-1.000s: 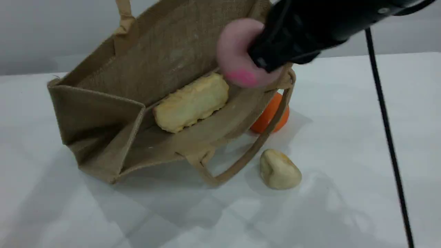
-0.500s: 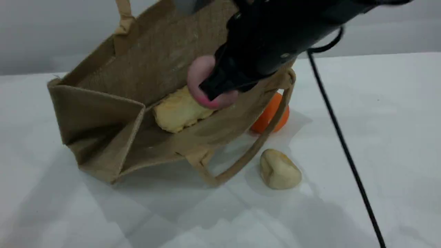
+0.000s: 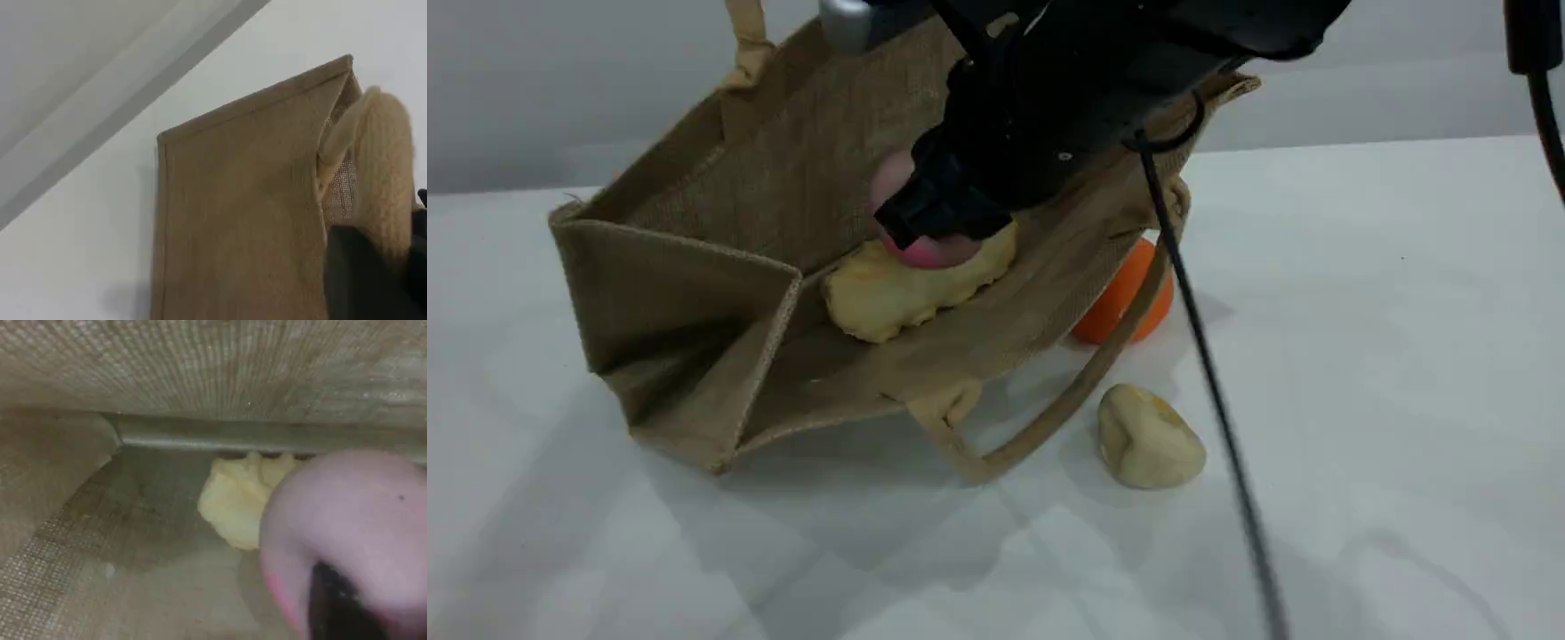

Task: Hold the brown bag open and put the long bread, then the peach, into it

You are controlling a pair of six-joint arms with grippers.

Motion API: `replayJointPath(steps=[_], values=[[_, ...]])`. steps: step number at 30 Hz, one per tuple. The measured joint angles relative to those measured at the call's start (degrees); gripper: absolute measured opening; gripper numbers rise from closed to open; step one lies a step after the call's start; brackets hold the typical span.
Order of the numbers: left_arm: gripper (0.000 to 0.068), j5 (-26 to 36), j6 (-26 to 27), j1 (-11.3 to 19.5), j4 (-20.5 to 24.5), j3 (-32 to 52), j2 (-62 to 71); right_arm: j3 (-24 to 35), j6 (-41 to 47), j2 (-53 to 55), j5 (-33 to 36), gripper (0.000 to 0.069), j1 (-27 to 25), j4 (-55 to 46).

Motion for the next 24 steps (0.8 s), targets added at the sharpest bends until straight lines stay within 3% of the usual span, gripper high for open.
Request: replayJointPath(steps=[5,8,17,24], values=[[0.0099,0.00,0.00,0.00,0.00,0.00,0.00,-0.43,0.00,-0.35,-0.09,0.0438,0.00,1.31],[0.0099,0.00,0.00,0.00,0.00,0.00,0.00,-0.43,0.07,-1.05,1.10,0.0523,0.00,1.31],[0.0099,0.11,-0.60,0.00,0.00,0.00,0.00,-0.43,-0.03,-9.02,8.07,0.0553,-0.94,-1.39],[0.0099,0.06,-0.64,0.00,0.00,0.00,0.00,-0.43,1.05,-16.85,18.34,0.0553,-7.48,-2.04]])
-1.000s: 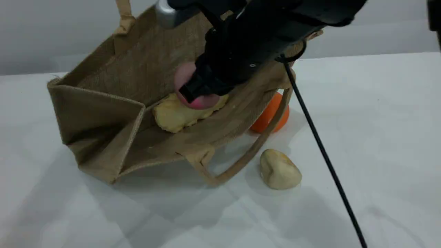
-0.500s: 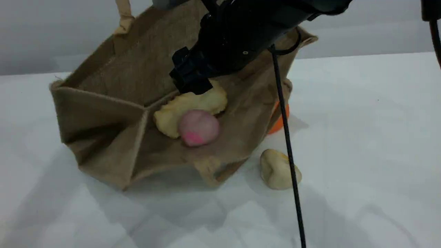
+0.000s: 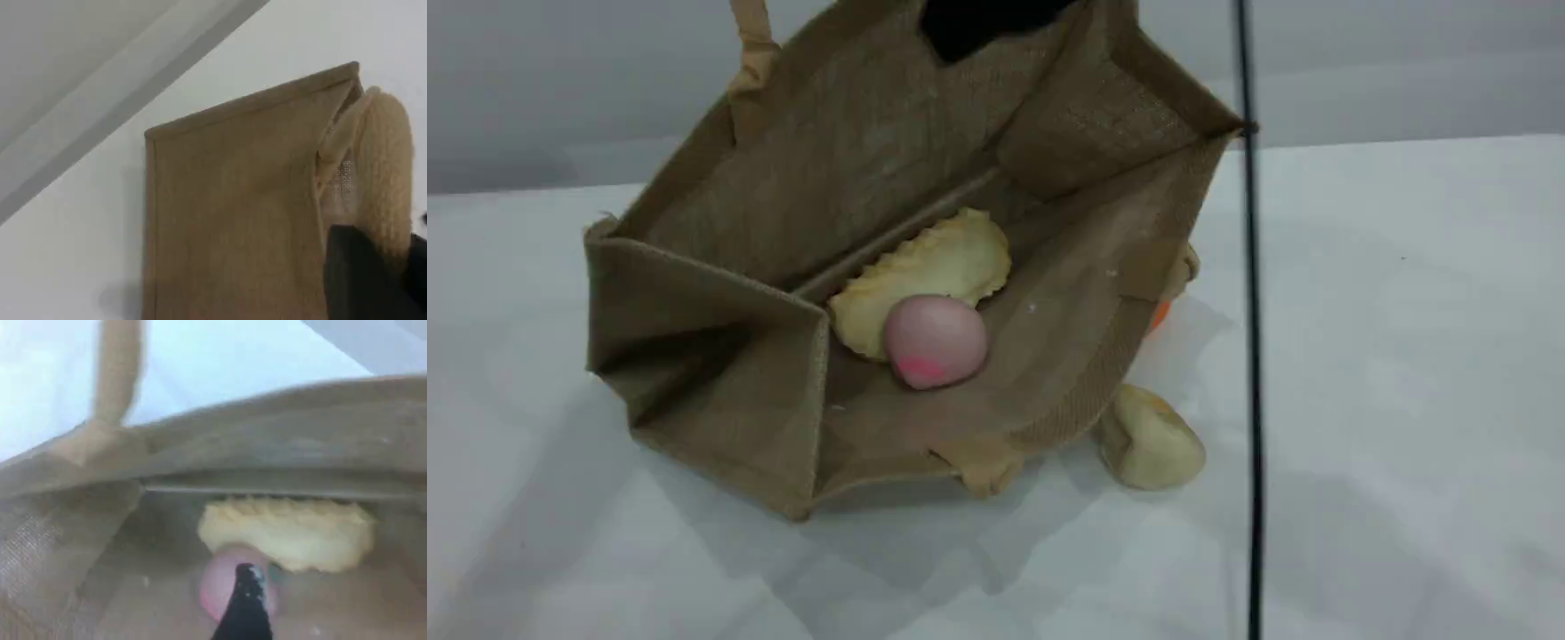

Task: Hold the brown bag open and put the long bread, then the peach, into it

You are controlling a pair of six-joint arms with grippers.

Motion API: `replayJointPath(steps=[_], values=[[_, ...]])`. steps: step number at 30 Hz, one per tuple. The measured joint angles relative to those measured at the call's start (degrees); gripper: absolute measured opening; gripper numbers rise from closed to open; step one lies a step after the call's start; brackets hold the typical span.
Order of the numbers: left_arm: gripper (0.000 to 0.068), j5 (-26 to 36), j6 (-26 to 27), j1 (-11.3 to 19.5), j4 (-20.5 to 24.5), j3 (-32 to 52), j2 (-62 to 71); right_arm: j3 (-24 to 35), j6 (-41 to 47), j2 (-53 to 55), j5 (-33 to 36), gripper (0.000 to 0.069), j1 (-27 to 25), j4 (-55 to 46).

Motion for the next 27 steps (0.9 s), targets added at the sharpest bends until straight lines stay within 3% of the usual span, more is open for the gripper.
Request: replayJointPath(steps=[10,19,22,27], values=[[0.0099,0.00,0.00,0.00,0.00,0.00,0.00,0.05,0.81,-10.55,8.72,0.0553,-17.22,-1.61],[0.0101,0.00,-0.02,0.00,0.00,0.00,0.00,0.05,3.65,-14.15,9.98,0.0553,-32.48,-1.89],[0.0148,-0.16,-0.02,0.00,-0.02,0.00,0.00,0.05,3.89,-14.30,10.03,0.0553,-34.47,-1.83],[0.0356,-0.42,-0.02,0.00,-0.34,0.00,0.00,0.05,3.84,-14.35,10.60,0.0553,-34.47,-1.78]])
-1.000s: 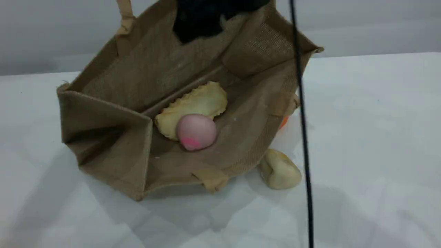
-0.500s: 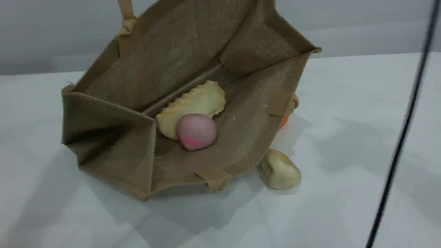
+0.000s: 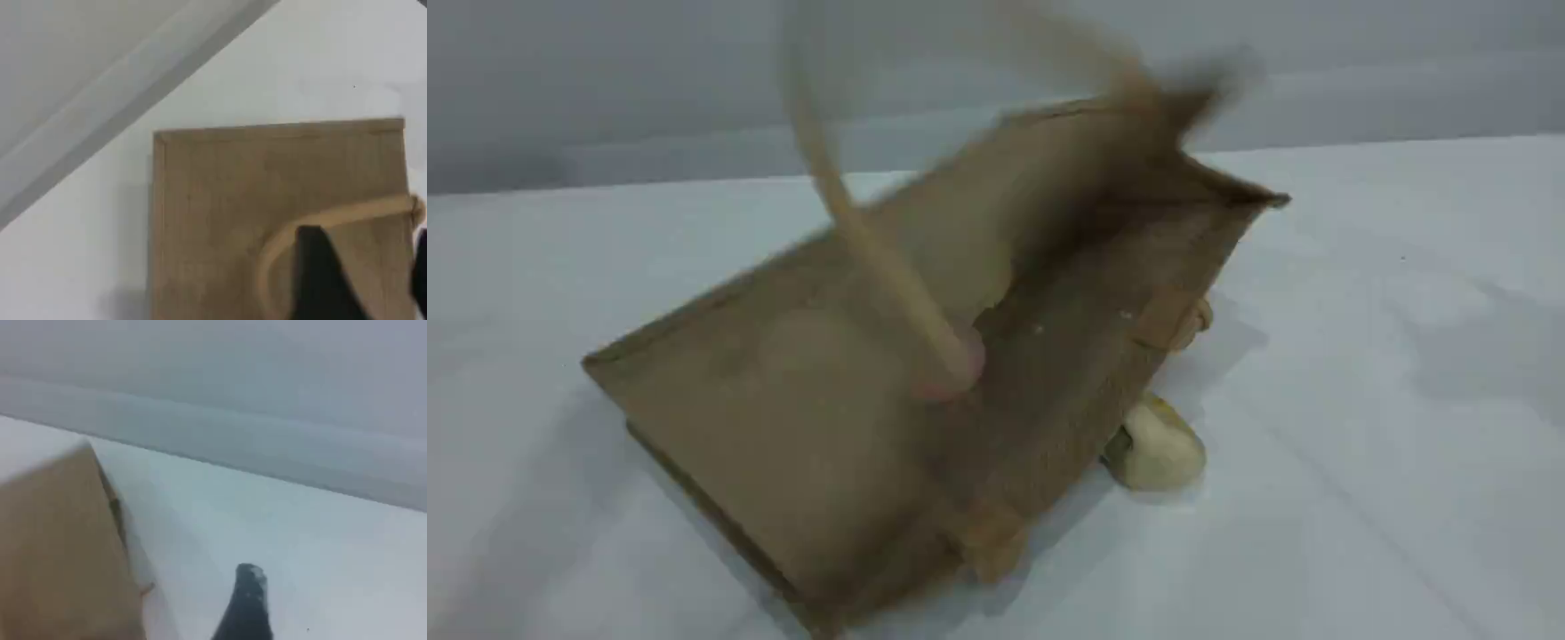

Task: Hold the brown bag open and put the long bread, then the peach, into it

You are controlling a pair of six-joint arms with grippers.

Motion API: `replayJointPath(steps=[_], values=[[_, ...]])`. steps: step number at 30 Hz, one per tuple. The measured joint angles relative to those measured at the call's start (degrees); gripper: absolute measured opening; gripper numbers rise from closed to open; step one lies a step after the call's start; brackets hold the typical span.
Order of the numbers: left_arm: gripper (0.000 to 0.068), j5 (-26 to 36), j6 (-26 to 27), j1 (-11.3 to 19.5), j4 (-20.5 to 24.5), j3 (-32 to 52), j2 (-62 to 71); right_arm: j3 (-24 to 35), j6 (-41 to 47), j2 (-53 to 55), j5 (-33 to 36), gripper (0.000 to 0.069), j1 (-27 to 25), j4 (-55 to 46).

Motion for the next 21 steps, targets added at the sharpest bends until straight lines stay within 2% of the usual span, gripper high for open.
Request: replayJointPath(steps=[3,6,13,21], values=[[0.0462,0.05,-1.34,0.00,0.13,0.00,0.00,0.00,0.00,-0.20,1.44,0.0553,0.00,-0.15],[0.0520,0.26,-4.73,0.00,0.64,0.00,-0.06,0.00,0.00,-1.56,2.38,0.0553,0.00,-0.15],[0.0538,0.41,-11.46,0.00,5.60,0.00,-3.90,0.00,0.96,-9.21,6.33,0.0553,0.00,-0.19],[0.0538,0.52,-19.04,0.00,12.45,0.07,-13.93,0.00,6.09,-23.44,17.33,0.0553,0.20,-0.35]])
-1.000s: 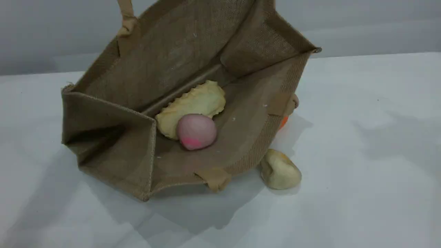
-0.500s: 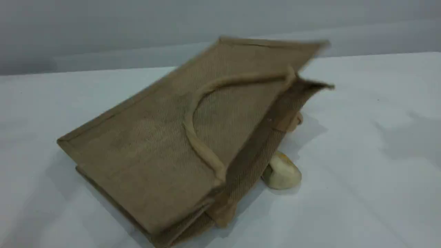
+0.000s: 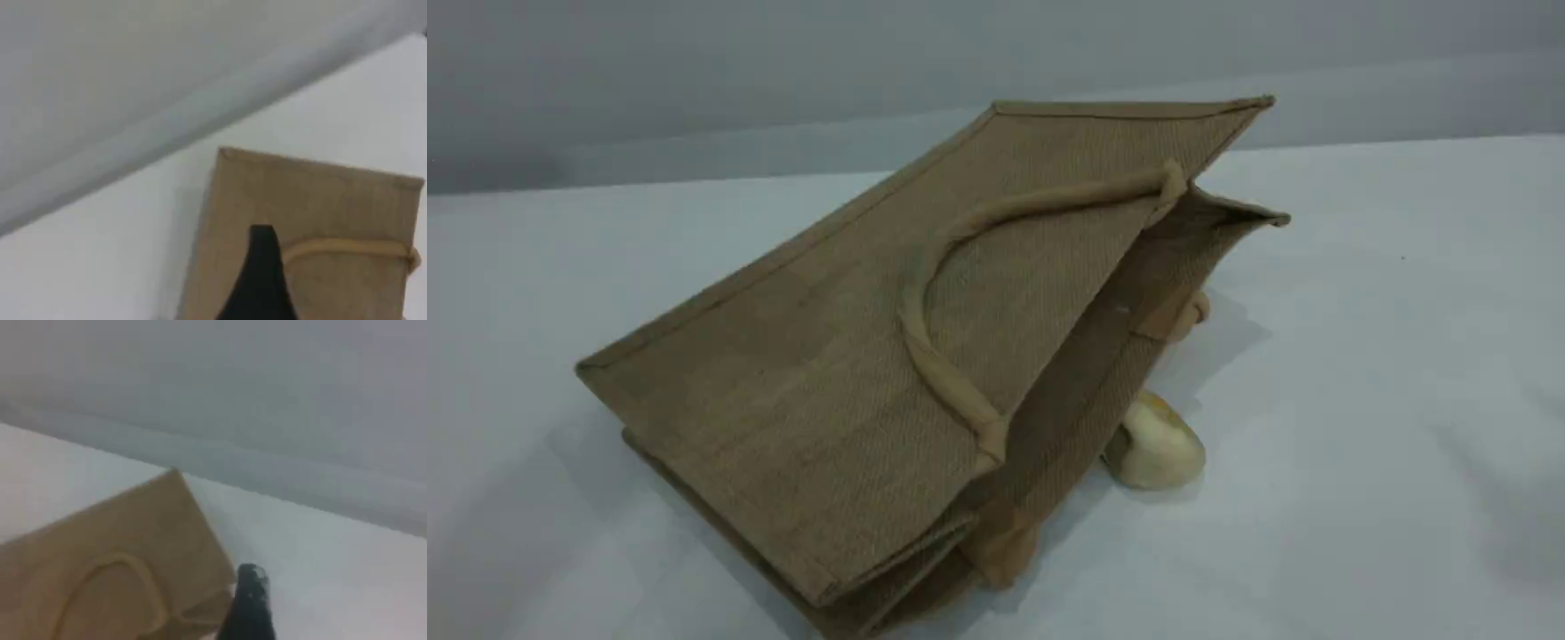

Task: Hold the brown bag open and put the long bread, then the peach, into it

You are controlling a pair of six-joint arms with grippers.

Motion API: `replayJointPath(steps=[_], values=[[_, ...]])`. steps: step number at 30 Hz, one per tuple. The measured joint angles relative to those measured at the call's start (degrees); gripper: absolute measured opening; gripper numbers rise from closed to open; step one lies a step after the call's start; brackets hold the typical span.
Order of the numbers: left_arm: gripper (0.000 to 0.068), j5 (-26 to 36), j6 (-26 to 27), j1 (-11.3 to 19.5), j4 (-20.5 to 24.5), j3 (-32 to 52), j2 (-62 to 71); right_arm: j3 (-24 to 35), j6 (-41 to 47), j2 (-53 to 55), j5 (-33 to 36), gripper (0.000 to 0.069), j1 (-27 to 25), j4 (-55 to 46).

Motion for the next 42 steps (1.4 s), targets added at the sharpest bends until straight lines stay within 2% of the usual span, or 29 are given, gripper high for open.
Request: replayJointPath(steps=[4,6,10,15,25,30,33,39,42], values=[[0.0538,0.00,-5.30,0.00,3.81,1.44,-6.27,0.00,2.65,-8.52,7.39,0.0553,0.00,0.06],[0.0538,0.00,-6.12,0.00,5.06,4.04,-10.03,0.00,3.92,-12.74,9.82,0.0553,0.02,0.06],[0.0538,0.00,-5.48,0.00,5.12,12.09,-18.69,-0.05,5.16,-21.40,14.19,0.0553,0.02,-0.28],[0.0538,-0.06,-1.70,0.00,4.73,23.98,-30.14,-0.05,9.58,-30.58,21.61,0.0553,0.02,-1.13],[0.0538,-0.03,-0.74,0.00,4.21,44.72,-52.47,1.29,13.52,-43.73,22.14,0.0553,0.02,-5.31],[0.0538,-0.09,-0.89,0.00,2.95,54.07,-62.84,6.62,14.73,-49.35,22.05,0.0553,0.02,-7.20],[0.0538,-0.09,-0.43,0.00,1.26,59.58,-68.53,11.85,14.73,-52.73,22.05,0.0553,0.02,-9.00],[0.0538,-0.09,3.88,0.00,1.58,69.76,-79.95,23.01,15.11,-58.45,22.00,0.0553,0.02,-16.27],[0.0538,-0.09,4.42,0.00,1.58,74.21,-84.64,28.76,15.11,-60.17,22.00,0.0553,0.02,-17.24]])
